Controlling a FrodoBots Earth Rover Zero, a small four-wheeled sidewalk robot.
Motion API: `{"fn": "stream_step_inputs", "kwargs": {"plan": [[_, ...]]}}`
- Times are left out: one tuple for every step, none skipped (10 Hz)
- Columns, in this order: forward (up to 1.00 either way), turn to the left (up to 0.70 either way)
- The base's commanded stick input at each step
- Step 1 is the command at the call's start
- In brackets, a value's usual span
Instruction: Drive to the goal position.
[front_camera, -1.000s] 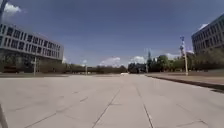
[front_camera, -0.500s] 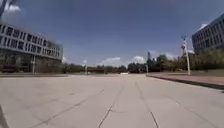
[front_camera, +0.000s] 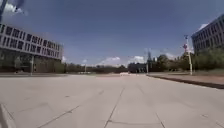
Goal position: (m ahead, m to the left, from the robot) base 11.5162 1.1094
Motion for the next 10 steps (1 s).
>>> {"fn": "stream_step_inputs", "kwargs": {"plan": [[0.7,0.02],[0.7,0.02],[0.7,0.02],[0.7,0.02],[0.7,0.02],[0.7,0.02],[0.7,0.02],[0.7,0.02],[0.7,0.02],[0.7,0.02]]}}
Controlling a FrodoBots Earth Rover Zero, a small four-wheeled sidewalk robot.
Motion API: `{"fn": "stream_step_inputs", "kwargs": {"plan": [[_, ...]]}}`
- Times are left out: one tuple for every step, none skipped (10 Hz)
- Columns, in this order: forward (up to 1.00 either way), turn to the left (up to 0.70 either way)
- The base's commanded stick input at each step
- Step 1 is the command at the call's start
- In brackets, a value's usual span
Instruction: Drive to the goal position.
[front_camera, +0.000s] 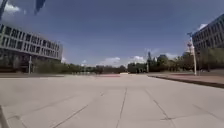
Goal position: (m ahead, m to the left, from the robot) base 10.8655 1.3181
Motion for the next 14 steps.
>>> {"fn": "stream_step_inputs", "kwargs": {"plan": [[0.7,0.02],[0.7,0.02],[0.7,0.02],[0.7,0.02],[0.7,0.02],[0.7,0.02],[0.7,0.02],[0.7,0.02],[0.7,0.02],[0.7,0.02],[0.7,0.02],[0.7,0.02],[0.7,0.02],[0.7,0.02]]}}
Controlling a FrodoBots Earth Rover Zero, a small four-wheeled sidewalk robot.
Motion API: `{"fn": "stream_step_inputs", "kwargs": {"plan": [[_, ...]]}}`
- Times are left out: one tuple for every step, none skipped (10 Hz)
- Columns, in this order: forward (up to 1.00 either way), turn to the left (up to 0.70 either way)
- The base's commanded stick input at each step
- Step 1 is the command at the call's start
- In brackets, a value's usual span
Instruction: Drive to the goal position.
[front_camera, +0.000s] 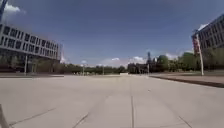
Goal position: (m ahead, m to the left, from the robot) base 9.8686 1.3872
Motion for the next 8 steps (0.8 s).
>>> {"fn": "stream_step_inputs", "kwargs": {"plan": [[0.7,0.02],[0.7,0.02],[0.7,0.02],[0.7,0.02],[0.7,0.02],[0.7,0.02],[0.7,0.02],[0.7,0.02]]}}
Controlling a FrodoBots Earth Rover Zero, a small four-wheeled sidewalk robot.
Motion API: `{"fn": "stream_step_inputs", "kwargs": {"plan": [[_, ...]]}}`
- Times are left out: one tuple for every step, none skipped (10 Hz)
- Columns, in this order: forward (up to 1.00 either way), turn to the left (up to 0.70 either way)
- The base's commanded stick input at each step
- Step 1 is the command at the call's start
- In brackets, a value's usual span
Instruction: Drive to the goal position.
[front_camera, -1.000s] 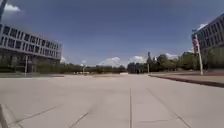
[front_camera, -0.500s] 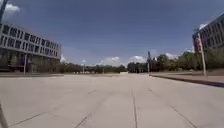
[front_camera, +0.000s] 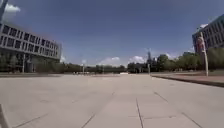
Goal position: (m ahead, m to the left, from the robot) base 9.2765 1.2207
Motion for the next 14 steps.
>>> {"fn": "stream_step_inputs", "kwargs": {"plan": [[0.7,0.02],[0.7,0.02],[0.7,0.02],[0.7,0.02],[0.7,0.02],[0.7,0.02],[0.7,0.02],[0.7,0.02],[0.7,0.02],[0.7,0.02],[0.7,0.02],[0.7,0.02],[0.7,0.02],[0.7,0.02]]}}
